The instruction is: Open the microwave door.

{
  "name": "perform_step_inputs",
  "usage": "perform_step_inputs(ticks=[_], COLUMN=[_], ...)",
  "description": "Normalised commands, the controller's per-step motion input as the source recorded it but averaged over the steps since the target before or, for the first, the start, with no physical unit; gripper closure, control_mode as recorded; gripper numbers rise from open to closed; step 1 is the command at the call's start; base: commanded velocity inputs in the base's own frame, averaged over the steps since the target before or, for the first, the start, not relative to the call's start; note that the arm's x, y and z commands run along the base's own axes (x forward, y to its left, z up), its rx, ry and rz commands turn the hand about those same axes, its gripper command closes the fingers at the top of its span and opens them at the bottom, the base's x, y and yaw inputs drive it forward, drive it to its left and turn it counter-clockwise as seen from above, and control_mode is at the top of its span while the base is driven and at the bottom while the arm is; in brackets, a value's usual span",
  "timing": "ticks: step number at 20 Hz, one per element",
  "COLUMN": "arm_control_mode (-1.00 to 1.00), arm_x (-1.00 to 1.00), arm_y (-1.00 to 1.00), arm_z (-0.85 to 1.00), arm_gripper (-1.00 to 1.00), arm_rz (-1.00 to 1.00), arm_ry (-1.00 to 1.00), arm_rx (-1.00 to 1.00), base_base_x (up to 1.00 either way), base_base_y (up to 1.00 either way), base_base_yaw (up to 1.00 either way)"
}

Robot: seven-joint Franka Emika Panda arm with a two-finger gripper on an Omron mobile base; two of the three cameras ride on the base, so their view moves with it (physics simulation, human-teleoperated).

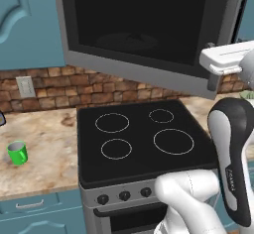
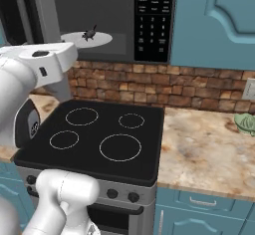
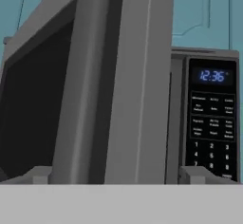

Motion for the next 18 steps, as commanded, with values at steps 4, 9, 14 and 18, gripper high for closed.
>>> perform_step_inputs(ticks=[4,9,14,18], arm_control_mode=[-1.00,-1.00,-1.00,-1.00], arm_x=[-1.00,-0.65,0.00,0.00], arm_y=[-0.96,0.11,0.23,0.70], arm_z=[0.03,0.07,0.00,-0.02], arm_gripper=[-1.00,-1.00,-1.00,-1.00], arm_rz=[0.07,0.00,0.00,0.00], arm_ry=[0.00,-0.04,0.00,0.00], arm_rx=[0.04,-0.04,-0.04,-0.14], base_base_x=[0.00,0.00,0.00,0.00], base_base_y=[0.00,0.00,0.00,0.00], base_base_yaw=[0.00,0.00,0.00,0.00])
